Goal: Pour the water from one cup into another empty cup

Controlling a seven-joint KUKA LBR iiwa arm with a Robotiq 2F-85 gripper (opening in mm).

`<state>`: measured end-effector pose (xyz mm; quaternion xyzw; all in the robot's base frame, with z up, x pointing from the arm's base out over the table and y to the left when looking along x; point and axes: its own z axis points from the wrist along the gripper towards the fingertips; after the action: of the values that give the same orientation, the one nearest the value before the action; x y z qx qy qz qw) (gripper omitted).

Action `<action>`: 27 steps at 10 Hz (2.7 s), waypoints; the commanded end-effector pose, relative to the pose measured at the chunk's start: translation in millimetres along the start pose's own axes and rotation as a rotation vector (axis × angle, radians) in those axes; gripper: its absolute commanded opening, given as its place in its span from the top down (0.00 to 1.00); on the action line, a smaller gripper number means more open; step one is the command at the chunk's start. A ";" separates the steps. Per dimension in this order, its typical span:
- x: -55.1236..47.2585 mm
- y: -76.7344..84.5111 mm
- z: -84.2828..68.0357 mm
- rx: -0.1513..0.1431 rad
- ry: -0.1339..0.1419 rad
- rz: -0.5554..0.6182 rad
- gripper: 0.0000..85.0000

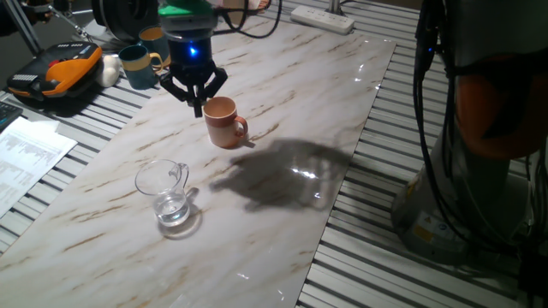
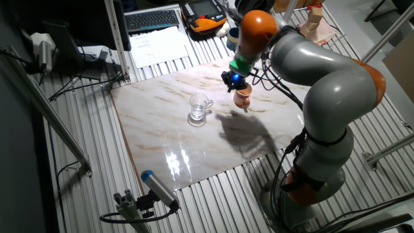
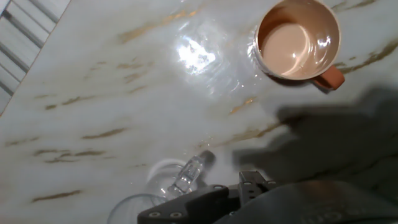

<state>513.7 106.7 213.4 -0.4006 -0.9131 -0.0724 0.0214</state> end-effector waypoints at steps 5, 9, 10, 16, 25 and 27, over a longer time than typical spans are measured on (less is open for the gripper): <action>0.8 0.6 9.1 -0.007 0.009 0.021 1.00; 4.1 4.3 16.2 -0.022 0.010 0.074 1.00; 3.7 4.4 17.6 -0.040 0.016 0.104 1.00; 4.7 7.6 20.8 -0.077 0.039 0.256 1.00; 9.1 15.0 20.5 -0.024 0.094 0.306 1.00; 10.5 16.0 20.0 -0.040 0.104 0.331 1.00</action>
<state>518.7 128.1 196.3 -0.5437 -0.8289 -0.1101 0.0725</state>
